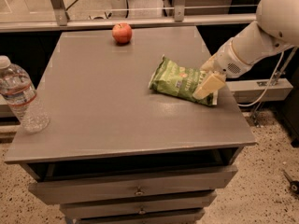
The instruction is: Move green jalapeno chip bag near apple
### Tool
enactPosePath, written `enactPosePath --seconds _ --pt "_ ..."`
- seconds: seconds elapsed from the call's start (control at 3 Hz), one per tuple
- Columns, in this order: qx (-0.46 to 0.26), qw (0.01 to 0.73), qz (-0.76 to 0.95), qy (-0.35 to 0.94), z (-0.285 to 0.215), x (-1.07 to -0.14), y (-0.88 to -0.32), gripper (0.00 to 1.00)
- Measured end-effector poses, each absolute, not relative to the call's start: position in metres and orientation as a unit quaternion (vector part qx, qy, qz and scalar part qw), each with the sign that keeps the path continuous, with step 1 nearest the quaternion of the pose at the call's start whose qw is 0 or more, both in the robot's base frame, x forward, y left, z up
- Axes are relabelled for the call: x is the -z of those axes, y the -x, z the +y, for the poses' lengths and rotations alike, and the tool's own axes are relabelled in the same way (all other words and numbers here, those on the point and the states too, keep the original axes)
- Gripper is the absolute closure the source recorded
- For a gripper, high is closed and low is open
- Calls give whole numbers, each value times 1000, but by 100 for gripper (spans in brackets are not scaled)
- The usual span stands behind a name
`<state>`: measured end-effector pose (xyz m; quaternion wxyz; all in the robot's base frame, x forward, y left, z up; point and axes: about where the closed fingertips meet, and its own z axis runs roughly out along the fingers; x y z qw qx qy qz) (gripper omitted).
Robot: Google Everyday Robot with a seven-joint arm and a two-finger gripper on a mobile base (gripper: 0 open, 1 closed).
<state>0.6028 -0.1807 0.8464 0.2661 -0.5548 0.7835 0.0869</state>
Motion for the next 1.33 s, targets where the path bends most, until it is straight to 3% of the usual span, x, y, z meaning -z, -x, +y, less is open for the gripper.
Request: enactPosePath --seconds 0.67,1.0,1.33 --pt "-81 287 777 554 -176 -885 -604 85" --pt "-31 316 776 545 -191 -934 -599 100" --pt "-31 316 776 545 -191 -934 -599 100"
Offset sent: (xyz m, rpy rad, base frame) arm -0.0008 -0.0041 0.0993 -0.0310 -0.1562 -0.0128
